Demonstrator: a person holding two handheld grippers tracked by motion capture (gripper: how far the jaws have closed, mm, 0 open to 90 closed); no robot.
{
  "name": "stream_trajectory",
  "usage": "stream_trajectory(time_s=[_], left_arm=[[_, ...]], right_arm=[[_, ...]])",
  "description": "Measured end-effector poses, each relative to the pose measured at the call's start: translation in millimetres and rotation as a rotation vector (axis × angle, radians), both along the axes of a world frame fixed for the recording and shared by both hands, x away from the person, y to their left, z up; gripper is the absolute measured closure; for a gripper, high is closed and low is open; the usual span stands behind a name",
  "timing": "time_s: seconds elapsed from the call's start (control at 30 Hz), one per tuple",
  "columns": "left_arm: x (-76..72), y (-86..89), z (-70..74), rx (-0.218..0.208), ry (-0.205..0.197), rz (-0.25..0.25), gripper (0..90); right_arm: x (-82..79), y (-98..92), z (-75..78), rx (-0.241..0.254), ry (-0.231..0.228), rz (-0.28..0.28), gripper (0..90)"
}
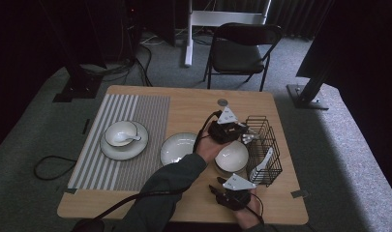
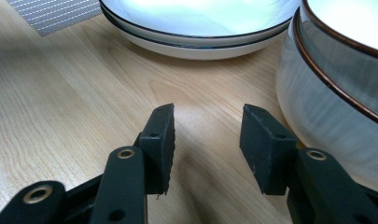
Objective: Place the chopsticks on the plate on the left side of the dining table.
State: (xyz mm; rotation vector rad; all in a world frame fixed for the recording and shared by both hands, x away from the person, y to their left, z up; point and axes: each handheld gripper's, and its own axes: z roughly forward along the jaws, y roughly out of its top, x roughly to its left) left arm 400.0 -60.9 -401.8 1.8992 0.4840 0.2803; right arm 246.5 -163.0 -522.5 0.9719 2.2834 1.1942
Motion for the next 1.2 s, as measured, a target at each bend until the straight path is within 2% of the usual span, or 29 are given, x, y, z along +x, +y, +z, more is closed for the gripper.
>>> stream_trajectory(time_s=[0.27, 0.63, 0.9, 1.13, 1.2], left_arm=[[1.0, 5.4, 4.1, -0.002, -0.025, 0.031, 83.8], [-2.0, 18.7, 21.9, -0.042, -0.057, 0.034, 84.3], [-5.5, 36.0, 39.5, -0.084, -0.079, 0.042, 84.4], [-11.6, 58.3, 55.5, -0.128, -0.101, 0.055, 84.5], [-16.4, 72.7, 62.2, -0.148, -0.109, 0.057, 84.5]], right_arm=[[0.0, -0.1, 0.0, -0.001, 0.000, -0.001, 54.7], [0.3, -1.1, 4.0, 0.000, -0.016, -0.001, 54.4], [-0.9, -0.9, 12.2, 0.005, -0.034, 0.000, 54.2], [-0.7, 0.4, 23.9, 0.006, -0.063, 0.008, 54.2], [-0.3, 1.8, 28.6, 0.008, -0.077, 0.013, 54.2]])
